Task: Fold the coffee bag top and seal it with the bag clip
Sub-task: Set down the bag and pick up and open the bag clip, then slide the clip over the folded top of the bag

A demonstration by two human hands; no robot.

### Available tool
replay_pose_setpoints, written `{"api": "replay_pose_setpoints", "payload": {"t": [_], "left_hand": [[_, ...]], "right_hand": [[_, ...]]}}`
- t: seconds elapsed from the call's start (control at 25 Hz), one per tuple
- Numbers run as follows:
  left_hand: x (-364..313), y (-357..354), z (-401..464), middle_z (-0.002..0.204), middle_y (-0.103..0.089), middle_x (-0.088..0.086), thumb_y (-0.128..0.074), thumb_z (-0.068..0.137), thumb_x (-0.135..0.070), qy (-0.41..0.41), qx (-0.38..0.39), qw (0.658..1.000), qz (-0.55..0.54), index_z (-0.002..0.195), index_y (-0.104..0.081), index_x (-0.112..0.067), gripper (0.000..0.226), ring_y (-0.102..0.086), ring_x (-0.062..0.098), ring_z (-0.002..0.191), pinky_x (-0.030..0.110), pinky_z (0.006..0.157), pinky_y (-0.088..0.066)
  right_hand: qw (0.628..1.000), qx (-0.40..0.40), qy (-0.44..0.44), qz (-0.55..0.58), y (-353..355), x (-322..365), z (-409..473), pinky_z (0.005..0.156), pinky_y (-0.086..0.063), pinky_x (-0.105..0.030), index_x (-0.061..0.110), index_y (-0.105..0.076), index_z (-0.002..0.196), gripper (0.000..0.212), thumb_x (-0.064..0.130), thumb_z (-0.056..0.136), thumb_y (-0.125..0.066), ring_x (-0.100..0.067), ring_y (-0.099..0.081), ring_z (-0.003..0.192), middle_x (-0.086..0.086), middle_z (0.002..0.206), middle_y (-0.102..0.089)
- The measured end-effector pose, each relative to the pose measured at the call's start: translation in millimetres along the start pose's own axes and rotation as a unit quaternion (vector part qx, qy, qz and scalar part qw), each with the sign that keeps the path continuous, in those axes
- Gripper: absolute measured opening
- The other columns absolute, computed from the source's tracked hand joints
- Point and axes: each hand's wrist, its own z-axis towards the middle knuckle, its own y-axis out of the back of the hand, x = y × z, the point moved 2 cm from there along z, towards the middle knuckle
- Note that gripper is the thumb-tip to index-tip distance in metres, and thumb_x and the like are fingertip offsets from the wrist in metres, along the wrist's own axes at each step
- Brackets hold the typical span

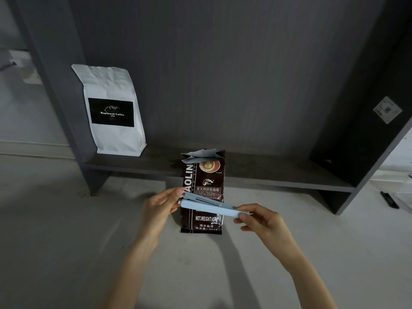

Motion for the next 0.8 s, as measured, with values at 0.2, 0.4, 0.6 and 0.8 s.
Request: {"api": "replay_pose_setpoints", "payload": {"t": [0.2, 0.4, 0.6, 0.8], "left_hand": [[-20, 8, 14, 0.061, -0.072, -0.015, -0.055, 0.084, -0.013, -0.044, 0.002, 0.999, 0.017, 0.086, -0.066, -0.015, 0.011, -0.066, -0.001, 0.061, 0.006, 0.058, -0.050], [-45, 12, 45, 0.084, -0.067, -0.005, -0.051, 0.086, -0.017, -0.076, 0.003, 0.995, 0.060, 0.083, -0.063, -0.022, 0.012, -0.065, -0.004, 0.064, 0.008, 0.062, -0.049], [-56, -2, 80, 0.086, -0.064, -0.008, -0.050, 0.087, -0.018, -0.066, -0.006, 0.994, 0.088, 0.091, -0.062, -0.017, 0.012, -0.060, 0.003, 0.079, 0.016, 0.069, -0.046], [-51, -12, 117, 0.098, -0.063, -0.002, -0.049, 0.088, -0.022, -0.022, 0.012, 0.992, 0.124, 0.101, -0.061, -0.016, 0.020, -0.057, 0.013, 0.094, 0.026, 0.081, -0.044]], "right_hand": [[0.999, -0.040, 0.025, 0.013, 12, 16, 16, 0.066, -0.056, -0.014, 0.015, -0.065, 0.083, 0.018, 0.000, 0.083, -0.055, -0.005, -0.069, 0.070, -0.001, 0.077, -0.069], [0.995, -0.076, 0.061, 0.021, 26, 46, 41, 0.064, -0.053, -0.008, 0.016, -0.063, 0.082, 0.017, 0.002, 0.084, -0.053, 0.002, -0.066, 0.066, -0.003, 0.078, -0.067], [0.992, -0.101, 0.080, -0.004, 34, 61, 67, 0.062, -0.051, -0.005, 0.018, -0.062, 0.082, 0.017, 0.004, 0.085, -0.053, 0.005, -0.066, 0.066, -0.001, 0.078, -0.066], [0.990, -0.130, 0.063, -0.009, 37, 60, 96, 0.063, -0.051, -0.005, 0.021, -0.062, 0.079, 0.018, 0.006, 0.084, -0.054, -0.002, -0.066, 0.069, 0.002, 0.077, -0.066]]}}
